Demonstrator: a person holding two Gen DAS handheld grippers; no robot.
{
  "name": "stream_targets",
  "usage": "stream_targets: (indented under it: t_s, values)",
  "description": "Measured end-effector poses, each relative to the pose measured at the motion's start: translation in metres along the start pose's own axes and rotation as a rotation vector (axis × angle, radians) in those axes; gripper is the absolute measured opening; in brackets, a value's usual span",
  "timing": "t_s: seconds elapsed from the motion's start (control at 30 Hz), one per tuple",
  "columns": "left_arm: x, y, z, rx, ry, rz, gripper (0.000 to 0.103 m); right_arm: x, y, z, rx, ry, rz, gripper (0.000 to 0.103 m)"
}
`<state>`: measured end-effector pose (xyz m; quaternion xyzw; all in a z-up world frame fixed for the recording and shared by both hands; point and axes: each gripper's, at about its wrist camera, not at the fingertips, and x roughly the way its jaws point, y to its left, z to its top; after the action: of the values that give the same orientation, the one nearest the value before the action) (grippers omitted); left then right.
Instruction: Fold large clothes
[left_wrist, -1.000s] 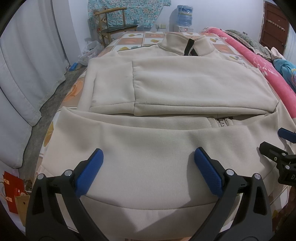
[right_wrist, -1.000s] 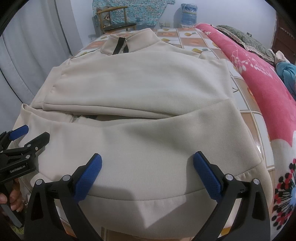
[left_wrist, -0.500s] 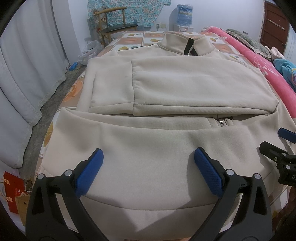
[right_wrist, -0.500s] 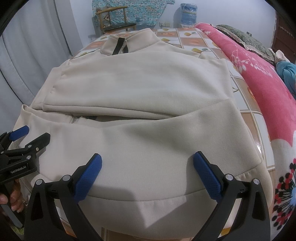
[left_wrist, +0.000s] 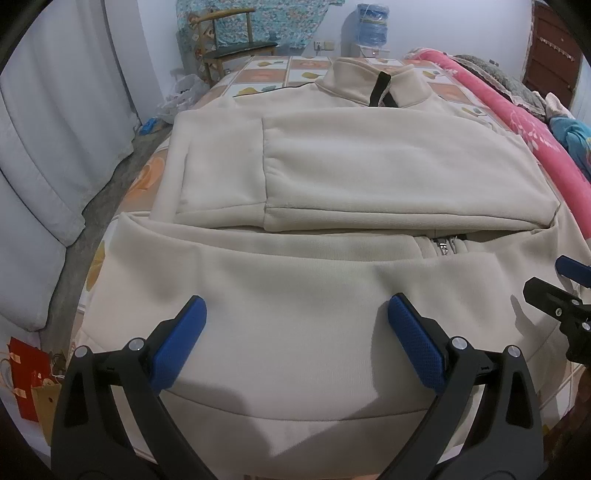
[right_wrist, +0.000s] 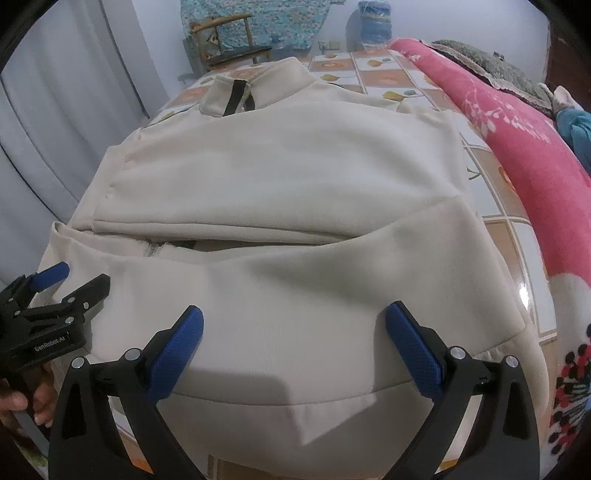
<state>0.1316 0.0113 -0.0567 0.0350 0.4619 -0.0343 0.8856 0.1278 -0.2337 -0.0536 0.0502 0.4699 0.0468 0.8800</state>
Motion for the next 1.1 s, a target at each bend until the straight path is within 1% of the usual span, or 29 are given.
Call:
stream_targets:
  t_s: [0.13, 0.2, 0.3, 0.4, 0.53, 0.63, 0.7, 0.77, 0.83, 0.9, 0.97, 1.03, 1.1]
  values:
    - [-0.001, 0.0, -0.001, 0.003, -0.004, -0.003, 0.096, -0.001, -0.002, 0.002, -0.024, 0.026, 0.022, 0.096]
    - [-0.001, 0.0, -0.001, 0.005, -0.005, -0.004, 0.096, -0.003, -0.008, 0.006, 0.003, 0.043, 0.058, 0.096]
    - [-0.001, 0.0, -0.001, 0.01, -0.007, -0.009, 0.096, -0.008, -0.021, 0.017, 0.086, 0.076, 0.133, 0.096]
    - [-0.001, 0.0, 0.0, 0.015, -0.005, -0.014, 0.096, -0.019, -0.026, 0.028, 0.111, 0.054, 0.156, 0.096]
    - [-0.001, 0.001, 0.001, 0.019, 0.0, -0.018, 0.096, -0.036, -0.025, 0.048, 0.096, 0.012, 0.189, 0.096]
    - [-0.001, 0.001, 0.002, 0.023, 0.004, -0.022, 0.096, -0.04, -0.02, 0.061, 0.073, 0.01, 0.216, 0.096]
    - [0.0, 0.002, 0.004, 0.024, 0.01, -0.023, 0.096, -0.039, -0.018, 0.072, 0.062, 0.02, 0.249, 0.096]
    - [-0.002, 0.001, 0.005, 0.036, 0.012, -0.012, 0.096, -0.037, -0.017, 0.082, 0.057, 0.031, 0.276, 0.096]
    - [-0.011, 0.004, 0.008, 0.046, -0.013, -0.008, 0.096, -0.034, -0.015, 0.096, 0.049, 0.04, 0.306, 0.096]
    - [-0.025, 0.011, 0.015, 0.044, -0.048, -0.036, 0.096, -0.032, -0.013, 0.11, 0.038, 0.043, 0.316, 0.096]
    - [-0.043, 0.021, 0.026, 0.038, -0.107, -0.052, 0.096, -0.031, -0.011, 0.129, 0.018, 0.033, 0.321, 0.096]
    - [-0.061, 0.035, 0.043, 0.049, -0.179, -0.054, 0.096, -0.029, -0.01, 0.149, -0.001, 0.023, 0.324, 0.096]
    - [-0.072, 0.048, 0.068, 0.058, -0.243, -0.065, 0.095, -0.023, -0.007, 0.174, -0.029, 0.003, 0.314, 0.096]
